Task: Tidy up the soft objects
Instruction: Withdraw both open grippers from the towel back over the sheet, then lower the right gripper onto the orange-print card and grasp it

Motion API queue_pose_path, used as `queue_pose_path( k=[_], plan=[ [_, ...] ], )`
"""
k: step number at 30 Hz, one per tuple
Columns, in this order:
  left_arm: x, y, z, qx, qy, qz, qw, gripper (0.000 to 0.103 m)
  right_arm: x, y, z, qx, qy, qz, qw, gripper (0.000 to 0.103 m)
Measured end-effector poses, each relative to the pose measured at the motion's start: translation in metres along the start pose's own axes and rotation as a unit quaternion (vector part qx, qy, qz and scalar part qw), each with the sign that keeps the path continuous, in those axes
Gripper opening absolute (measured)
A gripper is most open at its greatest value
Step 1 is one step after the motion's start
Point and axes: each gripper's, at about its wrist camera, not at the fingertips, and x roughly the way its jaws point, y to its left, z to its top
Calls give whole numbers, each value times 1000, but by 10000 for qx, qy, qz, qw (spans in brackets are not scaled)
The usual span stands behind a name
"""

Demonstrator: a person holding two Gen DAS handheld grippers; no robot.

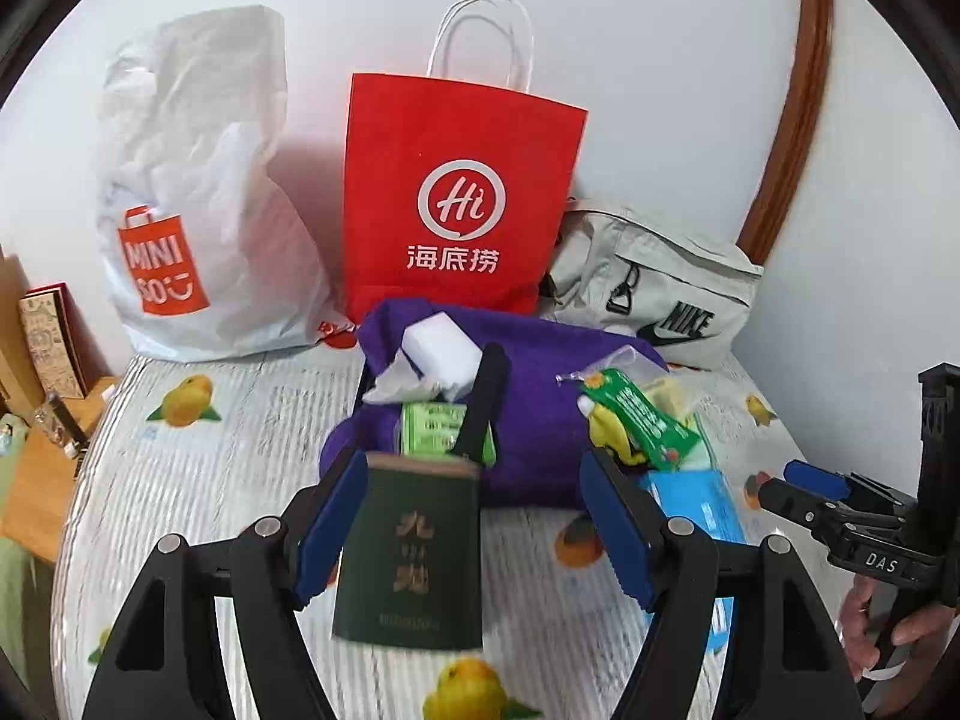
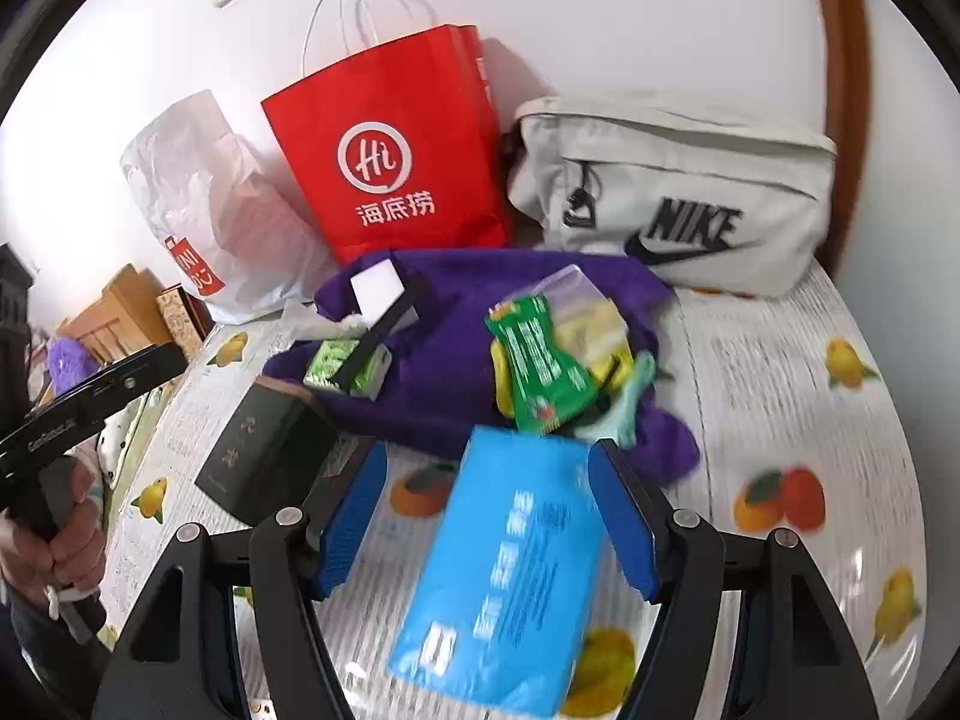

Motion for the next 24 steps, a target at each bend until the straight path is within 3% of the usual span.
queue_pose_path(
  k=[4, 10, 16, 20, 24],
  plan=[
    [-17, 0, -20, -46, 168, -145, 9997, 72, -10, 8, -28, -205, 76, -120, 9997, 69],
    [-31, 0, -54, -26, 416, -29, 9991, 72, -17, 27, -69, -648, 410, -446, 9961, 69],
    [-39, 9, -90, -163, 571, 179, 9981, 72, -24, 47, -121, -796, 543, -56, 9953, 69],
    [-39, 15, -112, -222, 723, 234, 9969, 72, -21, 59, -151, -938, 650, -33, 9935, 69],
    [-40, 21, -129, -342, 805, 241, 9959, 72, -21, 74, -178, -1049, 730, 314, 9913, 69]
  ],
)
